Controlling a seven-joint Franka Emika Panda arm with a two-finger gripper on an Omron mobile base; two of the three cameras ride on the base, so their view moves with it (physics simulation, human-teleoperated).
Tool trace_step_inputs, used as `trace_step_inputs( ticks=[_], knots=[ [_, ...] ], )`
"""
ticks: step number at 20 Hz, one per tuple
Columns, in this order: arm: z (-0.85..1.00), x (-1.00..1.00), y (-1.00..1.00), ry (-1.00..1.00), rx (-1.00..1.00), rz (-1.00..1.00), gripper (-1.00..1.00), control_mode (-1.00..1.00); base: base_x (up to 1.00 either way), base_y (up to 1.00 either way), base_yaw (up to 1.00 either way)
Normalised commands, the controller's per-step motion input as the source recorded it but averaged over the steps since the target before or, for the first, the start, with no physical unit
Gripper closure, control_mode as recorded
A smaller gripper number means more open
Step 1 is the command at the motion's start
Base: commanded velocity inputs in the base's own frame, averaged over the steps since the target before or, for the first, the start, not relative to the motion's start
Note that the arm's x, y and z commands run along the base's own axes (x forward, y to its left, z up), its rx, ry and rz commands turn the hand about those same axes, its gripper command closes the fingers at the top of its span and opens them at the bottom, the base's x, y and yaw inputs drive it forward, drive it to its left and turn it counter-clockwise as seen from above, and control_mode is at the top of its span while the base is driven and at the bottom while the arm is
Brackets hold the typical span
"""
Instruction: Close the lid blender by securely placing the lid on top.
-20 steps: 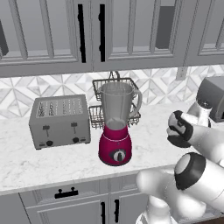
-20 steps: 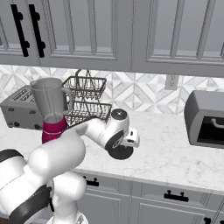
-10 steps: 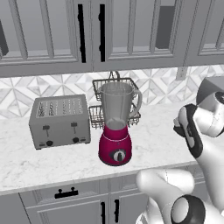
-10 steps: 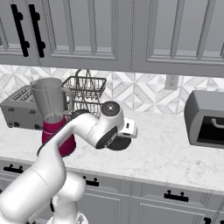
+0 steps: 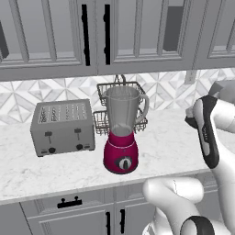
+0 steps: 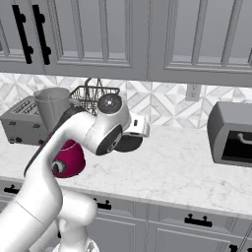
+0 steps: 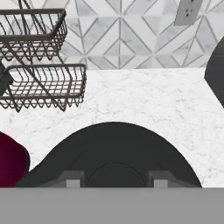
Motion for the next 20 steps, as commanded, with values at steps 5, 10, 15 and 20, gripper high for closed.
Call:
trace_step_inputs(
  ticks=[5,10,15,20],
  knots=[
    [0.97,-0.19,0.24,-0.14,0.0,0.0,1.0,-1.0,0.0,0.0,0.0],
    [0.74,-0.18,0.3,-0.11,0.0,0.0,1.0,-1.0,0.0,0.0,0.0],
    [0.61,-0.11,0.39,-0.07,0.0,0.0,1.0,-1.0,0.0,0.0,0.0],
    [0.48,-0.07,0.4,-0.05,0.0,0.0,1.0,-1.0,0.0,0.0,0.0]
  ],
)
